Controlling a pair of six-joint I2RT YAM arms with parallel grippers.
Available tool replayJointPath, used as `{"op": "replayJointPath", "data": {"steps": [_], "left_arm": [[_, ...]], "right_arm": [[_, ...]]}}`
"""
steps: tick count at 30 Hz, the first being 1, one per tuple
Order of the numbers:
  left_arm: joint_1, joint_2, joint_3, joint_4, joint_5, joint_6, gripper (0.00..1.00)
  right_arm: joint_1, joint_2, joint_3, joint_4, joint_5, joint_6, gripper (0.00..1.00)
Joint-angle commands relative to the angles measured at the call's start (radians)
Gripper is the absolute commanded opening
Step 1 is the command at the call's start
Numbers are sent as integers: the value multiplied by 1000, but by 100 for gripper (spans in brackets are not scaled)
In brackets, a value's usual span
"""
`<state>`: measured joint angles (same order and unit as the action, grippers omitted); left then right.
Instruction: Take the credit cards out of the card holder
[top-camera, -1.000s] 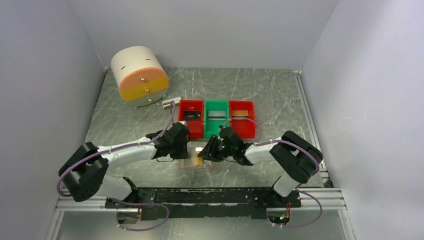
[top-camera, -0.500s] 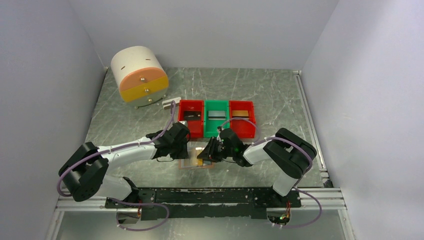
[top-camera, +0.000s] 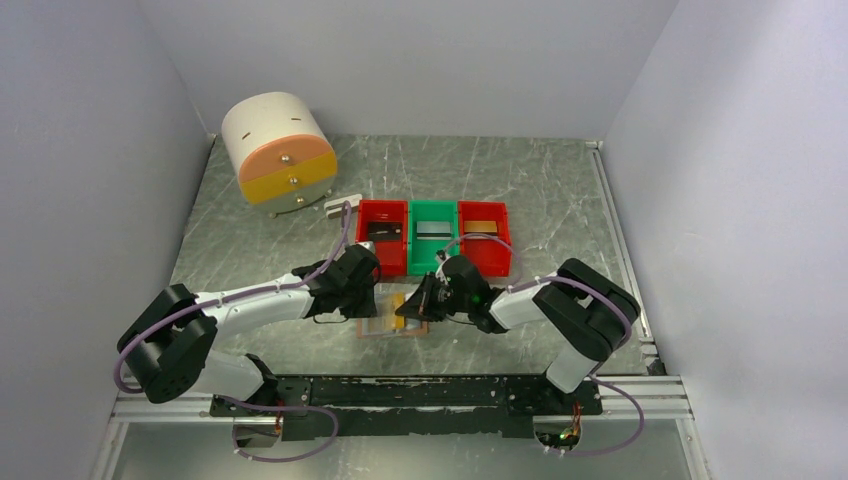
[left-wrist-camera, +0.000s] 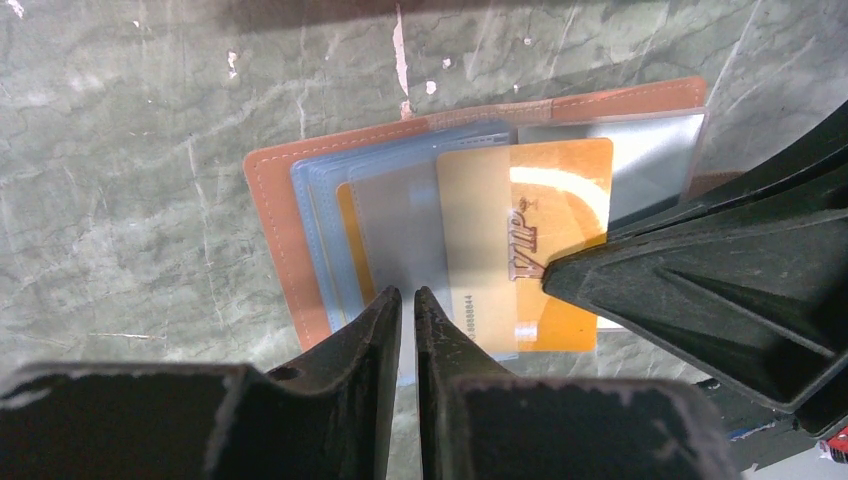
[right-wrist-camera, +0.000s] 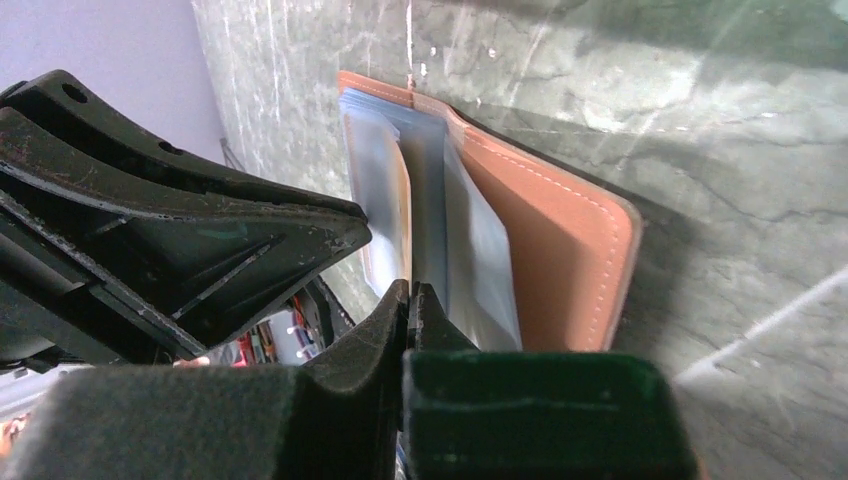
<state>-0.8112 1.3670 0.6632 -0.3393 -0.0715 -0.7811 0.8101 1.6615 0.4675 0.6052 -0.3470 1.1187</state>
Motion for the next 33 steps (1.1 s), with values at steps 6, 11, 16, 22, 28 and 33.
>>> {"op": "replayJointPath", "data": {"steps": [6,11,16,22,28,33], "left_arm": [[4,-1,-2,-52,-45,22,21],[4,-13,1,-47,-45,23,25],[4,-37,-4,-35,-46,15,32],[4,-70,19,-58,-75,7,44],[4,-142,28,-60,-108,1,55],[4,-217,32,-67,-149,-9,62]], "right_arm": [[-41,-64,-61,-38,31,-22,0],[-43,-85,-49,-82,43,-64,0],[-42,-67,-58,-40,23,-61,0],[-43,-123,-82,6,41,-91,0],[-41,-244,-93,-82,104,-172,0],[-40,-377,-93,-173,154,-287,0]]}}
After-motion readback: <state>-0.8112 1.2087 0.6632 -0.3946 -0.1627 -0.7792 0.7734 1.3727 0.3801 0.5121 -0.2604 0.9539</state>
